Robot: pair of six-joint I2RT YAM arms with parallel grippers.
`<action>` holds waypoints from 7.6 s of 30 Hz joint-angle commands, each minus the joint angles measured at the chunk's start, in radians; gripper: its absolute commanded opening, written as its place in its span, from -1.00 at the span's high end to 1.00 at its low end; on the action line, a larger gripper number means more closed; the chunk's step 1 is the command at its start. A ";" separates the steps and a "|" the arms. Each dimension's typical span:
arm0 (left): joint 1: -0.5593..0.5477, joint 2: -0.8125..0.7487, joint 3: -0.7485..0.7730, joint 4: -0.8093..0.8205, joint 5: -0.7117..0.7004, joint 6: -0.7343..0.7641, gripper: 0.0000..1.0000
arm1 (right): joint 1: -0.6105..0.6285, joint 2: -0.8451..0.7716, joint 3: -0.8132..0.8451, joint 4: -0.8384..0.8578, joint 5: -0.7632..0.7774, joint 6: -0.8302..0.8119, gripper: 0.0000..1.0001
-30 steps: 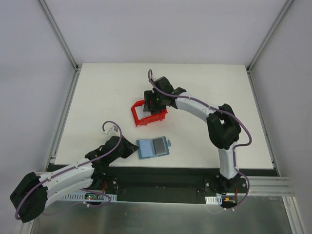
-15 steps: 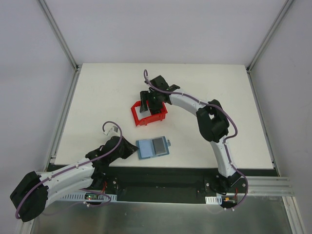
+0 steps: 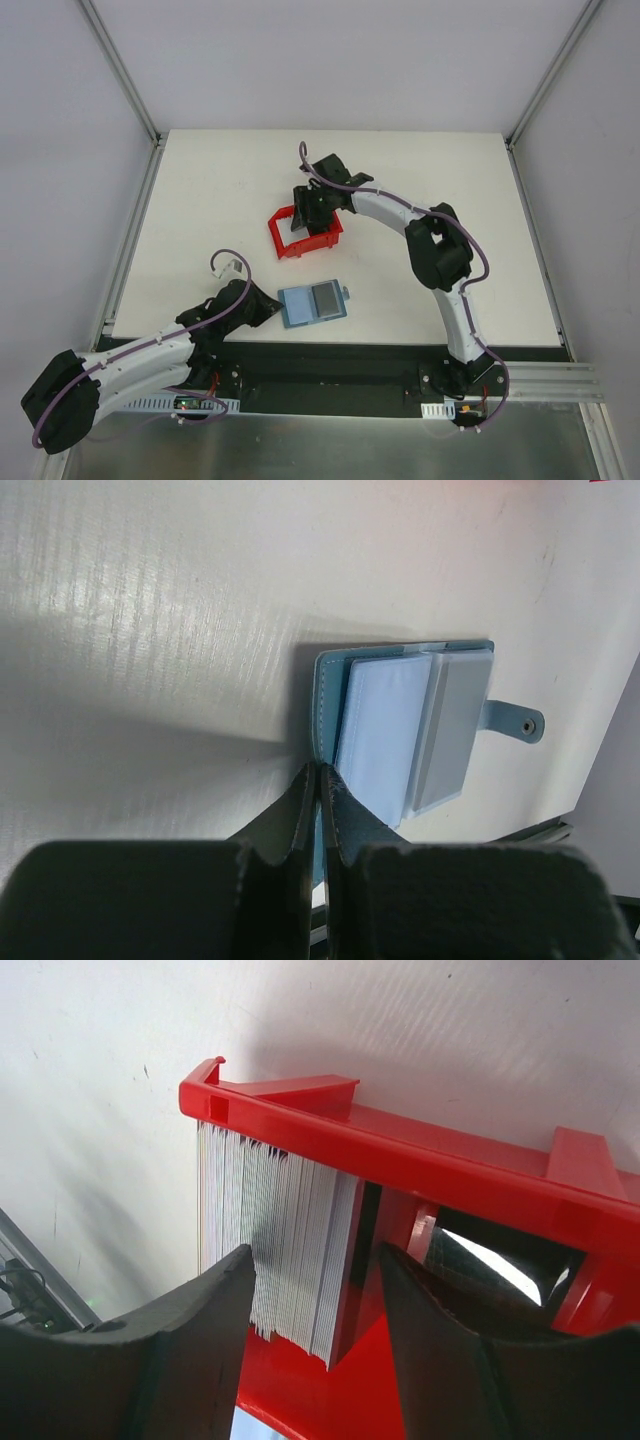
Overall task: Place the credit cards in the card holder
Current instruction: Pick up the credit card from the storage box, then insert the credit card into the card holder.
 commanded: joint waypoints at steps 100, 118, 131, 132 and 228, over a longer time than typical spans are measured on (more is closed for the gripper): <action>0.022 0.272 0.100 0.018 0.032 0.111 1.00 | 0.035 -0.731 -1.216 0.830 -0.073 0.531 0.99; 0.022 0.246 0.089 0.021 0.048 0.104 1.00 | 0.041 -0.568 -1.242 0.964 -0.104 0.531 0.99; 0.022 0.243 0.091 0.025 0.040 0.098 1.00 | 0.075 -0.582 -1.252 0.878 -0.061 0.439 0.99; 0.022 0.243 0.093 0.025 0.040 0.098 1.00 | 0.077 -0.581 -1.240 0.873 -0.071 0.428 1.00; 0.100 0.354 0.120 0.142 0.141 0.215 1.00 | -0.051 -0.424 -0.921 0.442 -0.441 0.086 0.99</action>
